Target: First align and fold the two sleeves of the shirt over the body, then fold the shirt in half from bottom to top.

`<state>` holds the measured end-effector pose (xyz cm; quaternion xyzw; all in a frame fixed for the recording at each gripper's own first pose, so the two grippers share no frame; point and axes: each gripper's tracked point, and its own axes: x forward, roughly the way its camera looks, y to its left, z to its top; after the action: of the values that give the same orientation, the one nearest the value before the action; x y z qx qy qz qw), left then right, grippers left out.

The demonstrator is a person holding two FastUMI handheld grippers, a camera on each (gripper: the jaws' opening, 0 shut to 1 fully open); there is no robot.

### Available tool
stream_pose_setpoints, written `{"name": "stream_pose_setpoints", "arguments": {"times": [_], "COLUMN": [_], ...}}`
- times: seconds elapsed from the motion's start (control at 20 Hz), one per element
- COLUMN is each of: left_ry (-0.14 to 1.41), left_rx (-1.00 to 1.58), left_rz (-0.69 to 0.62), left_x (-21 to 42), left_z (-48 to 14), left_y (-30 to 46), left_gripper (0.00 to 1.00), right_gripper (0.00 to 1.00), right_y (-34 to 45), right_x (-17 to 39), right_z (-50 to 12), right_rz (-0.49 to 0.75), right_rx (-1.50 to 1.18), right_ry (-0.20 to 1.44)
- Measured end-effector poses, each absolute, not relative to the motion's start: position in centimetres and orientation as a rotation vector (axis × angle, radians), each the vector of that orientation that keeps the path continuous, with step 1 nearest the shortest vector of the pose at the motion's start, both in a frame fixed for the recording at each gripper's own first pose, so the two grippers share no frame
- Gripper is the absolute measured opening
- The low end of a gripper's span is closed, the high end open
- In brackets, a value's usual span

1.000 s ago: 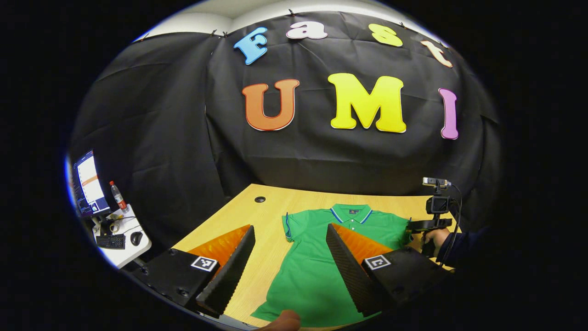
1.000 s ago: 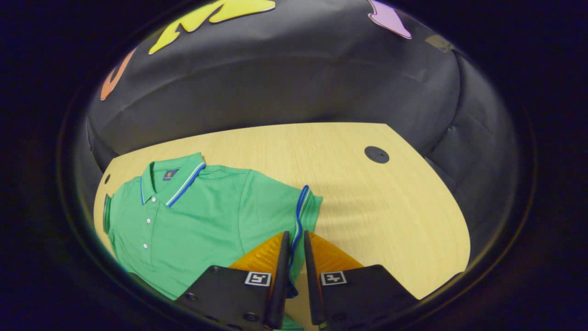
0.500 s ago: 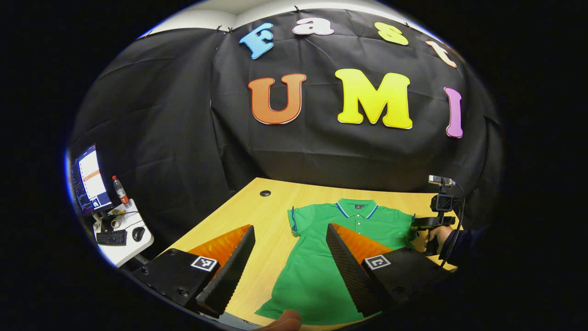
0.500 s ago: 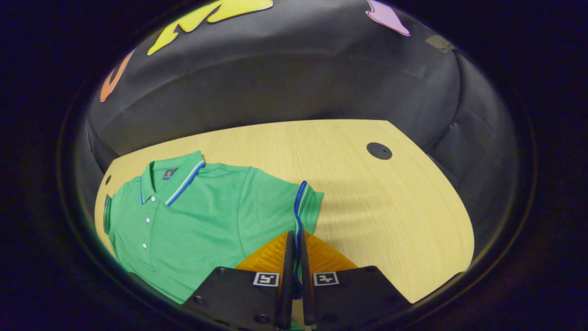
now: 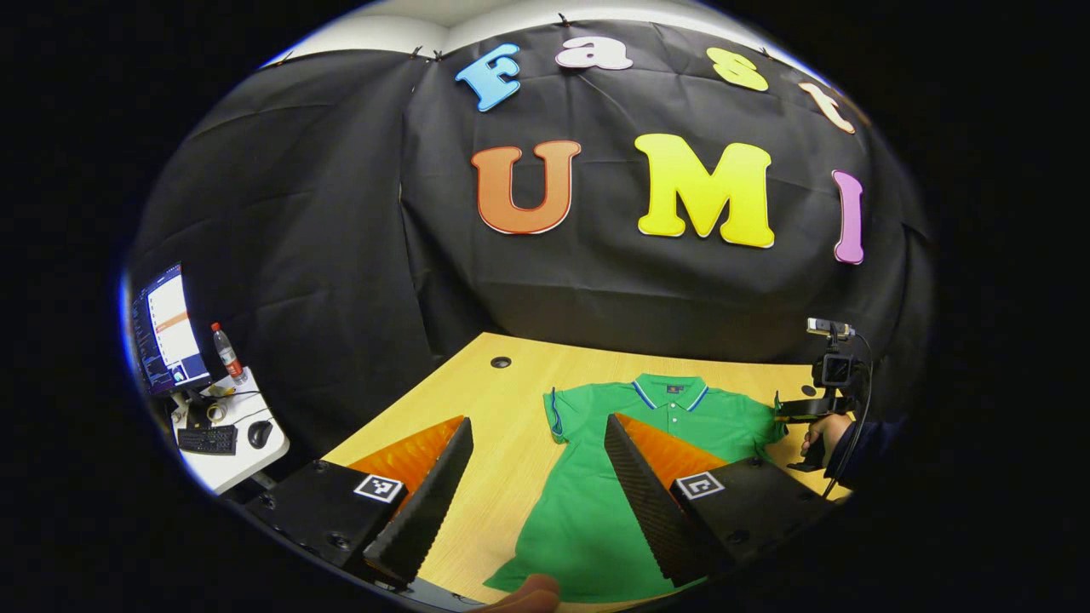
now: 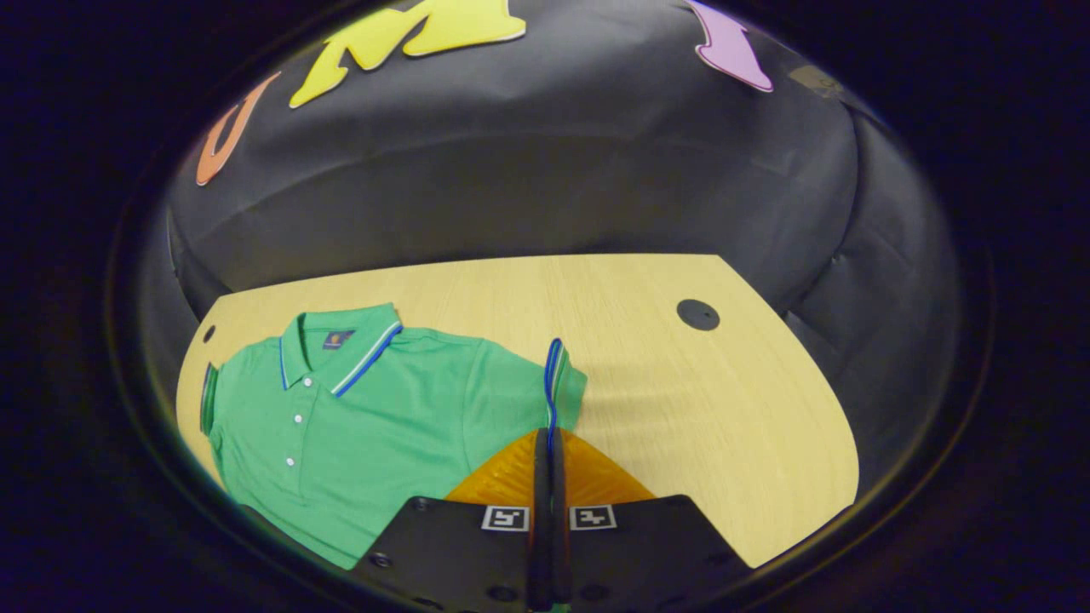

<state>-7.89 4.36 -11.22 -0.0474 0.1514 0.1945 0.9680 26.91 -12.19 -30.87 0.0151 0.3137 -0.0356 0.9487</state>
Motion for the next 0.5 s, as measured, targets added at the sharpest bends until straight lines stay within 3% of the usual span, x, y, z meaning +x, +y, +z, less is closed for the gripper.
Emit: {"name": "stream_pose_setpoints", "arguments": {"times": [0.5], "left_ry": [0.290], "left_rx": [-0.107], "left_rz": [0.410], "left_x": [-9.2], "left_z": [-11.6], "left_y": [6.6], "left_gripper": [1.00], "right_gripper": [0.02], "right_y": [-3.2], "right_x": [26.6], "right_z": [-28.4], "right_rz": [0.162], "right_rx": [-0.232], "right_ry": [0.565]}}
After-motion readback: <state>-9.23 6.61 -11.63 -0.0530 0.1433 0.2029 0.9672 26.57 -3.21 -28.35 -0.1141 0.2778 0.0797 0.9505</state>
